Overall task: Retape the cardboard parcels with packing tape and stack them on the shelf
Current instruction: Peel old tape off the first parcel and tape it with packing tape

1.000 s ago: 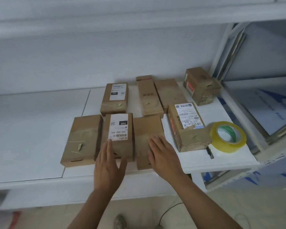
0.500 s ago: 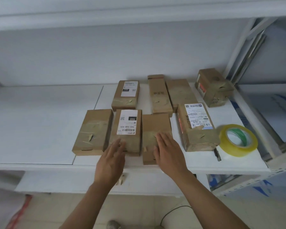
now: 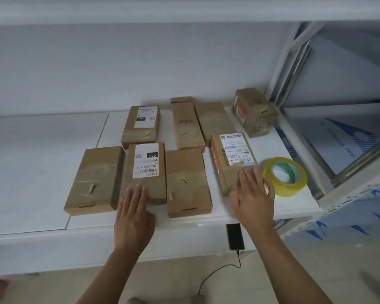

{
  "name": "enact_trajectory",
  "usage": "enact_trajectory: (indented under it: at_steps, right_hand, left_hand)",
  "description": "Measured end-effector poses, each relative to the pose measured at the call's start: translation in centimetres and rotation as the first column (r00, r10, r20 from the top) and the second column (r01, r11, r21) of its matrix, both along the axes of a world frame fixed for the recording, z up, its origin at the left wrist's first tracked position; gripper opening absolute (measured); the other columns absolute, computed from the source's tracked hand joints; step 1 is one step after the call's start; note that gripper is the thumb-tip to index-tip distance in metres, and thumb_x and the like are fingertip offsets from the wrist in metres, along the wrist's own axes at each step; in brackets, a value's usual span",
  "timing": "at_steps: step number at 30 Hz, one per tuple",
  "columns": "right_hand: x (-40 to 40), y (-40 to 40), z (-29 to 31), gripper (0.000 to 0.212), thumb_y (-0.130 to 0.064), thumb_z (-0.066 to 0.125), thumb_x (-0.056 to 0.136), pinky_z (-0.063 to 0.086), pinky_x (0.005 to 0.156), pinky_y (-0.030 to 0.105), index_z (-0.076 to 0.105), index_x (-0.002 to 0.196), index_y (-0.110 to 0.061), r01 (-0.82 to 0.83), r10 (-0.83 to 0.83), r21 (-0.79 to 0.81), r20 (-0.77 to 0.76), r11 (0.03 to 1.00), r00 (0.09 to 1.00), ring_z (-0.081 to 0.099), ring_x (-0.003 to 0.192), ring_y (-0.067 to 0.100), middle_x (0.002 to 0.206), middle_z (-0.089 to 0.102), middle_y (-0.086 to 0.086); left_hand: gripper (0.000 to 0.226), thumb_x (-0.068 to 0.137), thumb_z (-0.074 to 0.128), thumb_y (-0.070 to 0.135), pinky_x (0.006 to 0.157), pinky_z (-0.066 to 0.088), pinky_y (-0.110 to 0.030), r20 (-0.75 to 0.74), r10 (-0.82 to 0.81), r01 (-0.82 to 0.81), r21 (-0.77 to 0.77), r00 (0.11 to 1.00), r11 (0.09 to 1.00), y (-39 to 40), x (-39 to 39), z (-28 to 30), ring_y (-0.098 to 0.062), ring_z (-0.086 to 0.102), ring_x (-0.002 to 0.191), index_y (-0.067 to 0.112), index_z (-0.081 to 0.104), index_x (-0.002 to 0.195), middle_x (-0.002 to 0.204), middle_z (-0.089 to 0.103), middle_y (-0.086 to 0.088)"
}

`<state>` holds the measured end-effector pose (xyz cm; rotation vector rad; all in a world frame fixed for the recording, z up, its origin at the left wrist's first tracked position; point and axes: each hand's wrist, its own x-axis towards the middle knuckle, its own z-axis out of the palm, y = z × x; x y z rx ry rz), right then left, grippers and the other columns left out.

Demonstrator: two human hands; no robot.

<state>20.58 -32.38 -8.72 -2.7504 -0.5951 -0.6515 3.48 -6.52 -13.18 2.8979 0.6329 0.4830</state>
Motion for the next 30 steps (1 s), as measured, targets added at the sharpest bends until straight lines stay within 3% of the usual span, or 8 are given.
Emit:
enact_trajectory:
  at_steps: [3,13,16,19,21,24,27,30]
  right_hand:
    - [-0.3,-0.3,-0.6,0.055,-0.037,0.043,0.093,0.034,0.11,0.045,0.061,0.132,-0.003,-0.022,0.021,-0.005,-0.037,1.0,0.999,0.049,0.136,0.026,0.139,0.058,0.013]
    - [-0.1,0.2,0.0,0.056,-0.038,0.043,0.093,0.038,0.109,0.048,0.063,0.129,0.0,-0.013,0.011,-0.016,-0.101,1.0,0.995,0.052,0.133,0.028,0.135,0.062,0.016]
    - [-0.7,1.5,1.1,0.061,-0.04,0.039,0.094,0.039,0.108,0.049,0.059,0.131,0.003,-0.034,0.035,0.011,-0.073,0.999,0.997,0.053,0.131,0.031,0.135,0.06,0.019]
    - [-2.5,5.3,2.7,0.061,-0.038,0.038,0.094,0.037,0.112,0.053,0.053,0.138,0.002,-0.138,0.14,0.047,-0.053,0.989,0.989,0.048,0.137,0.032,0.143,0.054,0.019]
    - [-4.3,9.1,3.5,0.059,-0.036,0.039,0.094,0.036,0.114,0.052,0.054,0.138,0.001,-0.237,0.241,0.073,-0.049,0.969,0.969,0.047,0.138,0.029,0.144,0.053,0.017]
    - [-7.5,15.2,3.7,0.058,-0.037,0.036,0.095,0.036,0.113,0.049,0.057,0.136,-0.002,-0.404,0.407,0.055,-0.096,0.913,0.908,0.051,0.134,0.027,0.142,0.056,0.014]
    - [-10.7,20.6,2.6,0.061,-0.04,0.031,0.096,0.036,0.115,0.046,0.055,0.139,-0.005,-0.571,0.555,-0.029,-0.201,0.82,0.807,0.046,0.139,0.025,0.145,0.053,0.011]
    - [-13.0,24.1,1.5,0.061,-0.042,0.032,0.093,0.038,0.111,0.045,0.06,0.133,-0.005,-0.622,0.582,-0.111,-0.256,0.775,0.772,0.052,0.133,0.026,0.14,0.059,0.01]
  left_hand:
    - [0.066,0.089,0.033,0.027,0.122,0.016,-0.049,0.01,-0.01,0.01,0.004,1.0,1.0,0.1,0.0,0.0,-0.035,0.02,0.15,0.005,0.037,0.151,0.16,0.03,-0.01]
    - [0.06,0.087,0.05,0.027,0.117,0.03,-0.053,-0.034,-0.035,0.036,0.03,0.999,0.999,0.1,-0.2,1.2,-0.038,0.031,0.145,0.008,0.05,0.144,0.152,0.045,-0.009]
    - [0.067,0.087,0.049,0.033,0.121,0.02,-0.049,-0.089,-0.019,0.018,-0.009,0.996,1.0,-0.2,-0.2,1.7,-0.034,0.022,0.149,0.01,0.043,0.149,0.157,0.037,-0.007]
    - [0.078,0.087,0.03,0.051,0.124,0.004,-0.041,-0.09,-0.054,0.039,-0.16,0.994,0.986,0.1,-0.3,2.5,-0.024,0.002,0.153,0.017,0.026,0.157,0.163,0.016,0.002]
    - [0.077,0.088,0.036,0.049,0.123,0.019,-0.04,0.009,-0.093,0.091,-0.279,0.996,0.956,0.9,-0.9,3.1,-0.021,0.01,0.153,0.016,0.025,0.157,0.163,0.015,0.003]
    - [0.068,0.088,0.05,0.031,0.101,0.048,-0.039,0.204,-0.062,0.125,-0.311,0.977,0.942,3.4,-2.8,3.9,-0.027,0.044,0.139,0.01,0.038,0.152,0.158,0.036,-0.007]
    - [0.059,0.088,0.049,0.027,0.098,0.05,-0.044,0.244,0.083,-0.023,-0.24,0.966,0.971,7.8,-5.0,3.9,-0.034,0.053,0.129,0.004,0.049,0.142,0.147,0.05,-0.016]
    - [0.067,0.088,0.045,0.039,0.108,0.043,-0.045,0.071,0.106,-0.094,-0.162,0.992,0.982,11.4,-6.4,3.5,-0.031,0.045,0.138,0.006,0.045,0.146,0.151,0.045,-0.013]
